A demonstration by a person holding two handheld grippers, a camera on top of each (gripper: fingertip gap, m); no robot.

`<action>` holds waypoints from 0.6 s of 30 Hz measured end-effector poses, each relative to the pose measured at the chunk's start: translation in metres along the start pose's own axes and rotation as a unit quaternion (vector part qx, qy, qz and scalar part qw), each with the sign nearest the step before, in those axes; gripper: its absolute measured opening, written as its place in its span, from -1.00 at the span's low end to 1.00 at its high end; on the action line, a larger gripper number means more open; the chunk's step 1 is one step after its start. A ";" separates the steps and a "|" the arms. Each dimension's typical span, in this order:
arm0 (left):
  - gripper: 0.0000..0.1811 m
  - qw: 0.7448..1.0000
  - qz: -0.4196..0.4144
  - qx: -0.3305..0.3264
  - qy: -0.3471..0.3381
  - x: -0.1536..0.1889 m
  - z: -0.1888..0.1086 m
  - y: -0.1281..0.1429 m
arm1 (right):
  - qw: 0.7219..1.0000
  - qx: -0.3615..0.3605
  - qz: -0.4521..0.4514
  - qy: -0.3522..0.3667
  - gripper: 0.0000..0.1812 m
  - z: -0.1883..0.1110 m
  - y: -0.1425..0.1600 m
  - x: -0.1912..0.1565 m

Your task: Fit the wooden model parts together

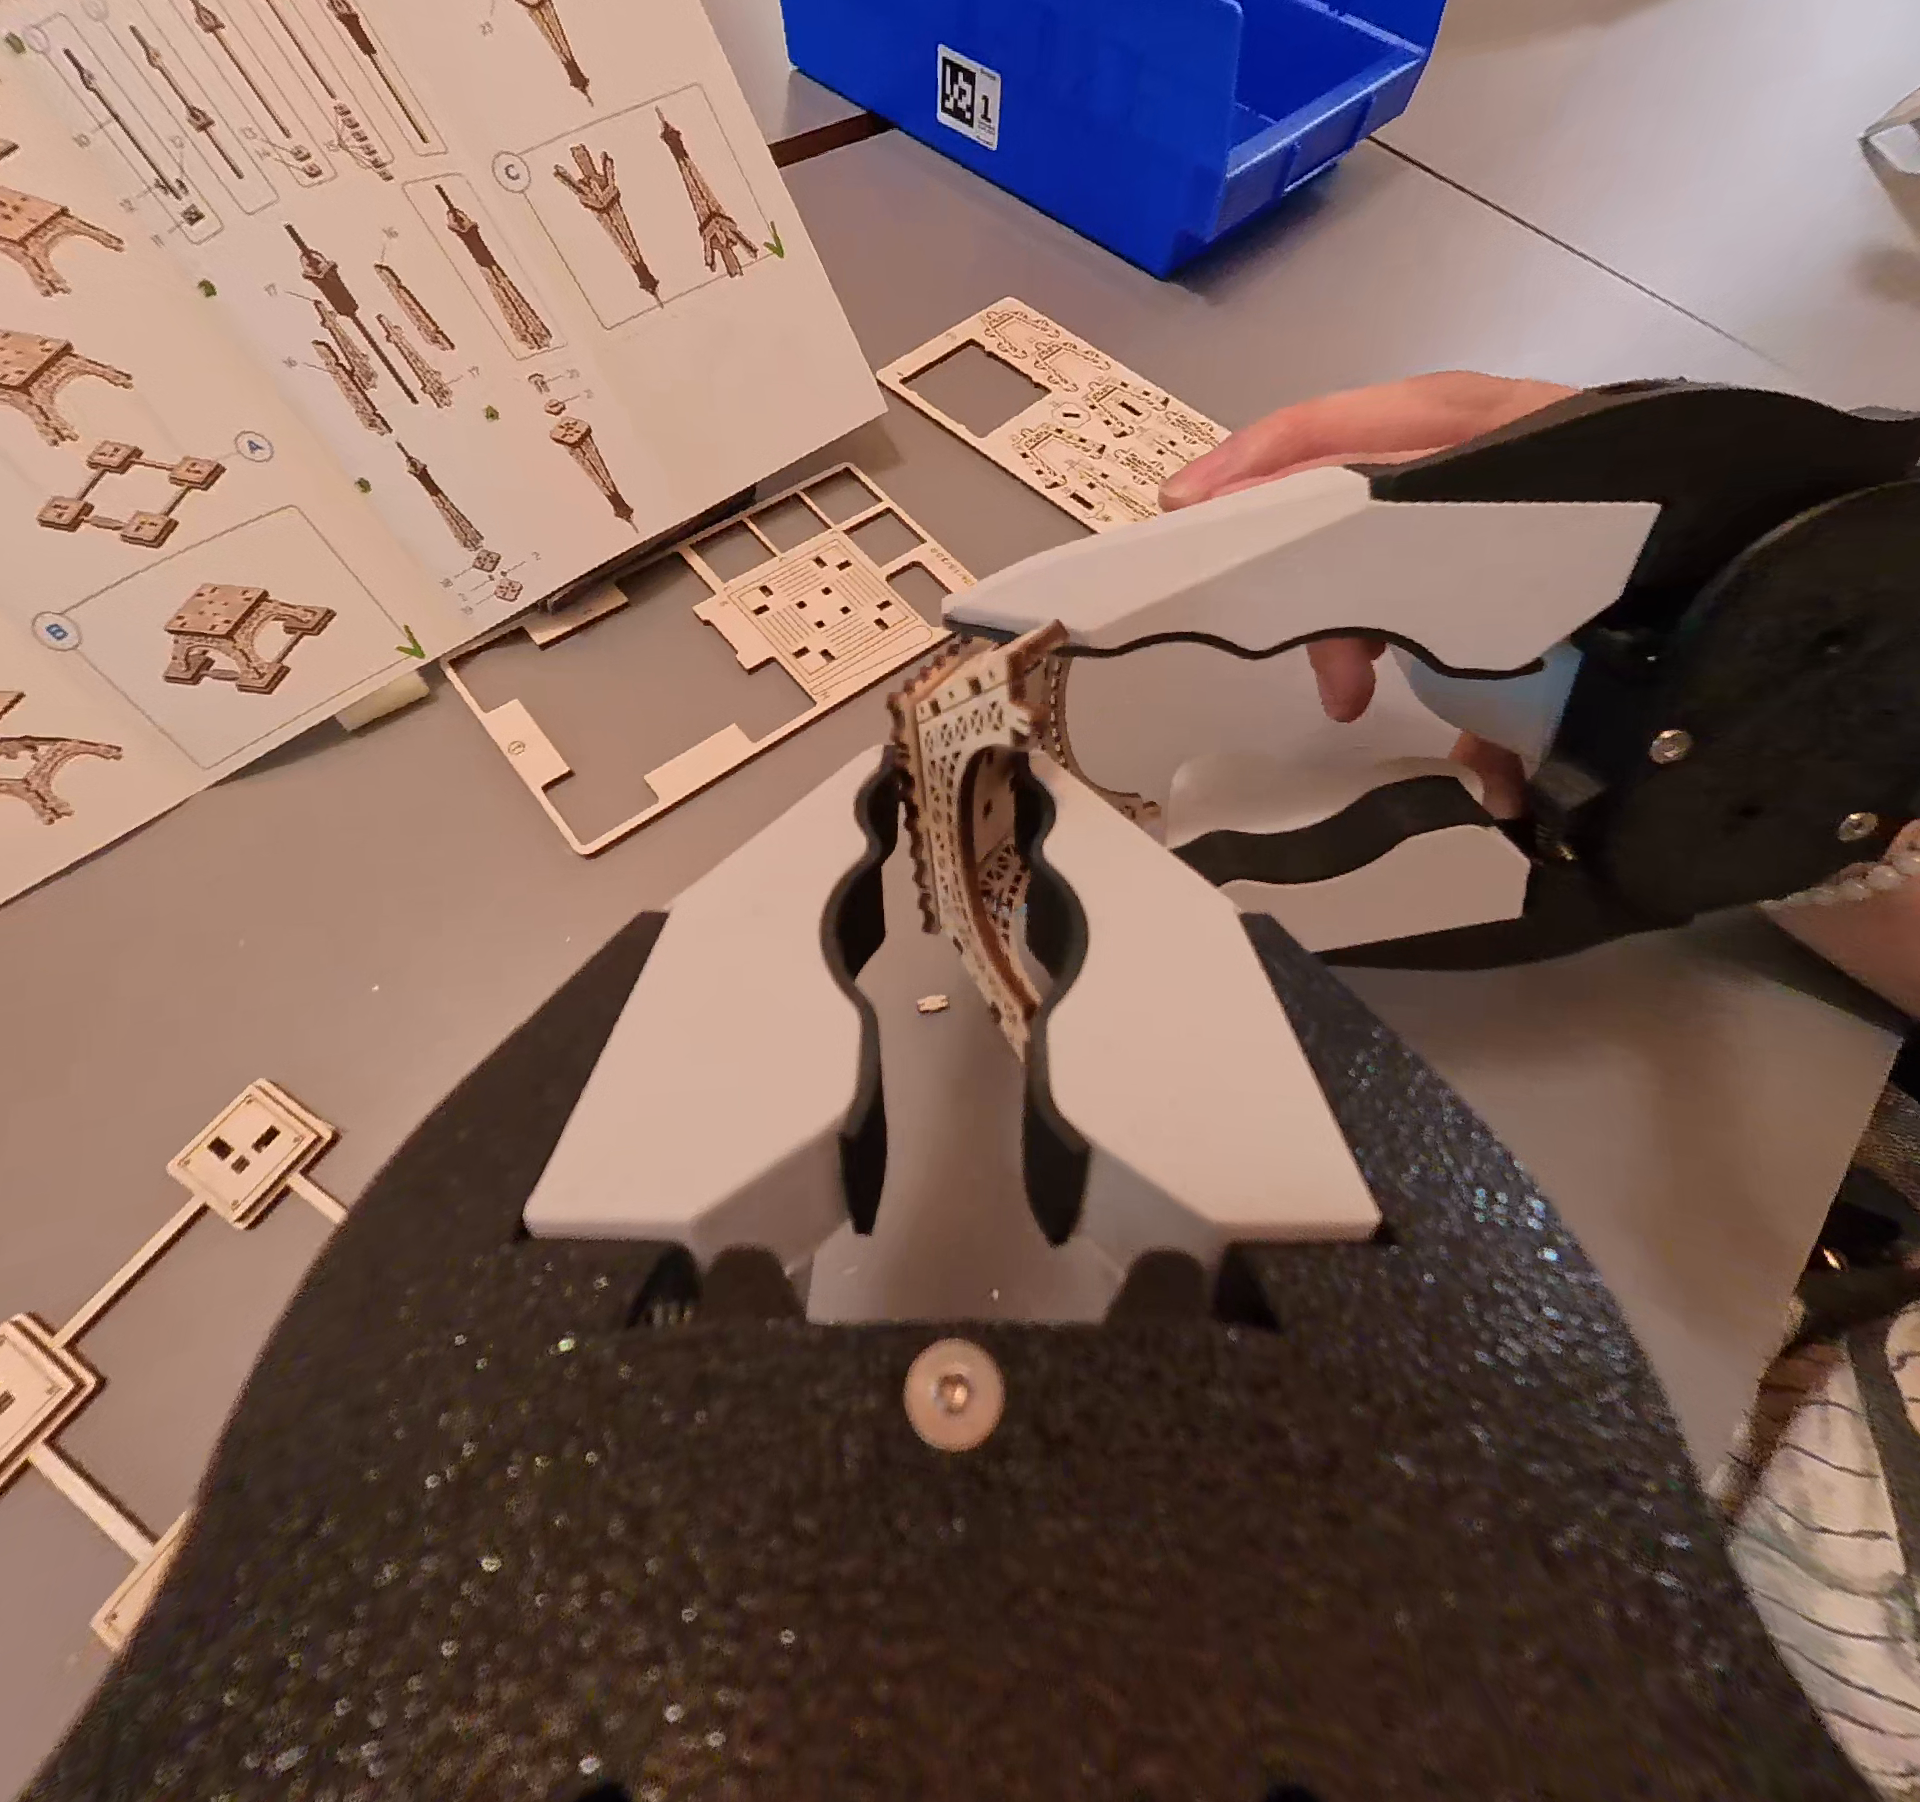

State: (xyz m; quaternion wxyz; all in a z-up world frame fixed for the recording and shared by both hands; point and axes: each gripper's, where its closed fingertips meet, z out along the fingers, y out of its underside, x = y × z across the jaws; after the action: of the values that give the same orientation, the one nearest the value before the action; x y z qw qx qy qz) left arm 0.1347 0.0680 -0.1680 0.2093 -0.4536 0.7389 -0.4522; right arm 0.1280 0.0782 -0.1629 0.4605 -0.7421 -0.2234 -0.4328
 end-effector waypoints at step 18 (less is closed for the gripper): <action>-0.85 0.999 -0.014 0.017 0.023 -0.003 0.001 0.004 | 1.000 -0.001 -0.006 -0.003 -0.43 0.002 0.000 -0.004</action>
State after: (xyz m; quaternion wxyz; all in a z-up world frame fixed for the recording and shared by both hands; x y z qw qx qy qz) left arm 0.1353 0.0705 -0.1721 0.1933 -0.4495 0.7297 -0.4777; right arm 0.1271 0.0804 -0.1671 0.4565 -0.7424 -0.2293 -0.4335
